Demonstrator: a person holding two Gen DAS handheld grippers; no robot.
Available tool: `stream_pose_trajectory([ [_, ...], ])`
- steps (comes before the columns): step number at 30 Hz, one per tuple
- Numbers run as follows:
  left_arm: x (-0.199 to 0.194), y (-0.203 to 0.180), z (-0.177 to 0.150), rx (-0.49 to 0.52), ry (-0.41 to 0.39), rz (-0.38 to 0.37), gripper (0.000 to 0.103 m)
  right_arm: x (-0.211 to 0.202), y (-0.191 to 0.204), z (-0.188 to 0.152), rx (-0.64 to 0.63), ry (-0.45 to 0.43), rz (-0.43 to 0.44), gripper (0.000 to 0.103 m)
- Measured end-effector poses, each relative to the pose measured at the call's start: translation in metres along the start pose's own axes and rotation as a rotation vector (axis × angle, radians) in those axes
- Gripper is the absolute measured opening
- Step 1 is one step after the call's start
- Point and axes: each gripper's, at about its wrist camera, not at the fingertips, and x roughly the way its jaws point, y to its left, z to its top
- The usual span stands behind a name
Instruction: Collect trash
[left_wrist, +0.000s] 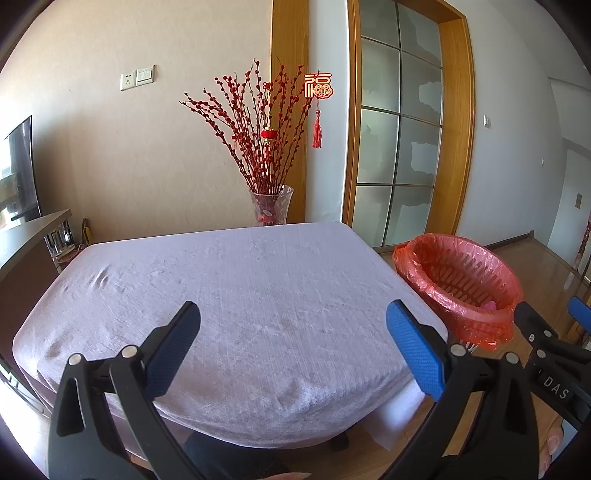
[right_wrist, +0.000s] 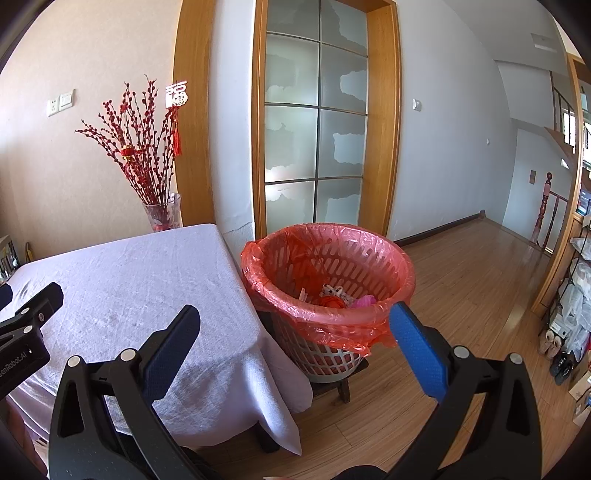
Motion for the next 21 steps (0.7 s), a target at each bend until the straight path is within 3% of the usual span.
stream_pose_trajectory([
  [21, 0.0009, -0.0005, -0.0012, 0.000, 0.005, 0.000, 0.099, 0.0004, 0.0012, -0.0014, 0.002, 0.004, 0.002, 0.101],
])
